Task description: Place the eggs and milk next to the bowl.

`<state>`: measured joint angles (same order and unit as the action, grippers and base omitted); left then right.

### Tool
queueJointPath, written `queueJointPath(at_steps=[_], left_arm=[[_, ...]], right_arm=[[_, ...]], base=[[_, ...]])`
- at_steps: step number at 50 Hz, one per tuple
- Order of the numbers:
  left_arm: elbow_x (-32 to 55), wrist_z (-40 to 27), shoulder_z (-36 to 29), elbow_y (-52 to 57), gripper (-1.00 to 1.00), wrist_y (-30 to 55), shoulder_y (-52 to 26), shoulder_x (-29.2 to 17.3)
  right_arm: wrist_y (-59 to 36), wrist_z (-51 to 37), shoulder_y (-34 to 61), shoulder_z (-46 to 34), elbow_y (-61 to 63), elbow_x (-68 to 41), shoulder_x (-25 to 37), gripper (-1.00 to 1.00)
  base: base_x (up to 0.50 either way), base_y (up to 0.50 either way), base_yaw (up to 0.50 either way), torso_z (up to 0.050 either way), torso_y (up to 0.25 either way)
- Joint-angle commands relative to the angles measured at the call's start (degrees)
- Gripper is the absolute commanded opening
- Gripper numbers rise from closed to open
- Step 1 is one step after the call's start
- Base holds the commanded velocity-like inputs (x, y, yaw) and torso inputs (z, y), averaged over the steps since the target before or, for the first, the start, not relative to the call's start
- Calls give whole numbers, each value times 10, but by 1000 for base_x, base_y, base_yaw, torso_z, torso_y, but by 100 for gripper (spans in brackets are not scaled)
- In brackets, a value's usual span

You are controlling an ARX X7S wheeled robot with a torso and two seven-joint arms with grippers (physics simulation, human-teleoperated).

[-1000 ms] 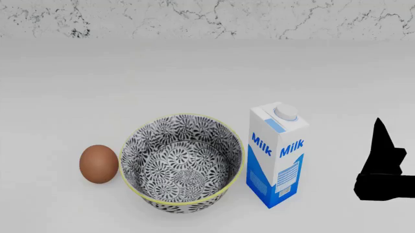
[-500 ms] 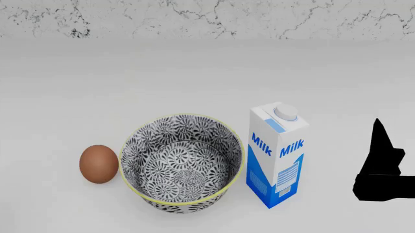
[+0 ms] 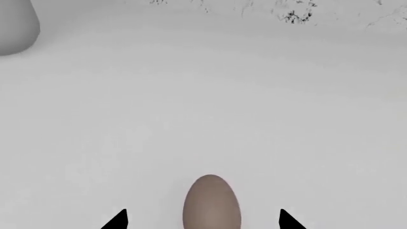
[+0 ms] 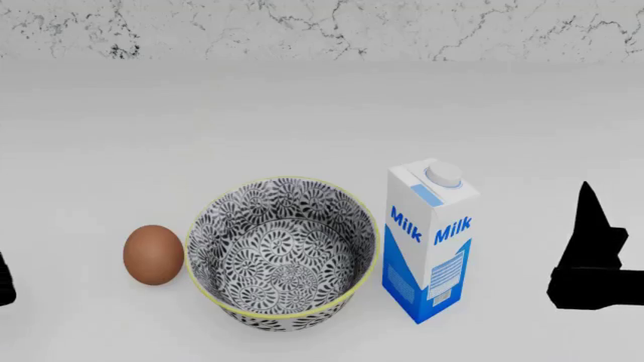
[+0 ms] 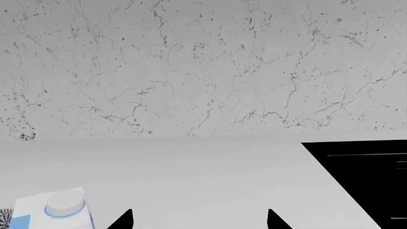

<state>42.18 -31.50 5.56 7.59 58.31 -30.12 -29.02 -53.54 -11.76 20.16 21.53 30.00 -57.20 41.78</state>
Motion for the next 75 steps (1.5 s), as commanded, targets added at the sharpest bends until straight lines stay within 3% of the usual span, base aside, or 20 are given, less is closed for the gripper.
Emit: queueJointPath(at_steps=[1, 19, 50, 51, 64, 70, 75], left_arm=[[-31, 41, -6, -81, 100, -41, -22, 12], [-70, 89, -43, -189, 100, -101, -50, 15], [-78, 98, -53, -219, 100, -120, -43, 23], [-78, 95, -53, -216, -100, -120, -42, 23], [-80, 87, -55, -199, -100, -116, -41, 18], [-71, 98, -49, -104, -100, -136, -20, 1], [-34, 104, -39, -16, -100, -103, 6, -17]], right_arm=[[-3, 9, 3, 17, 1, 7, -9, 100], [-6, 3, 1, 19, 4, 3, -6, 100], [-6, -2, 3, 16, 6, -2, -2, 100], [-5, -1, 2, 15, 6, -1, -3, 100], [-2, 1, 5, 11, 2, -1, -2, 100], [-4, 0, 7, 12, 3, -6, -1, 100], [-2, 1, 7, 11, 4, -7, -2, 100]], base=[[0, 0, 0, 0, 0], [0, 0, 0, 0, 0], [0, 0, 0, 0, 0], [0, 0, 0, 0, 0], [0, 0, 0, 0, 0], [0, 0, 0, 0, 0], [0, 0, 0, 0, 0]])
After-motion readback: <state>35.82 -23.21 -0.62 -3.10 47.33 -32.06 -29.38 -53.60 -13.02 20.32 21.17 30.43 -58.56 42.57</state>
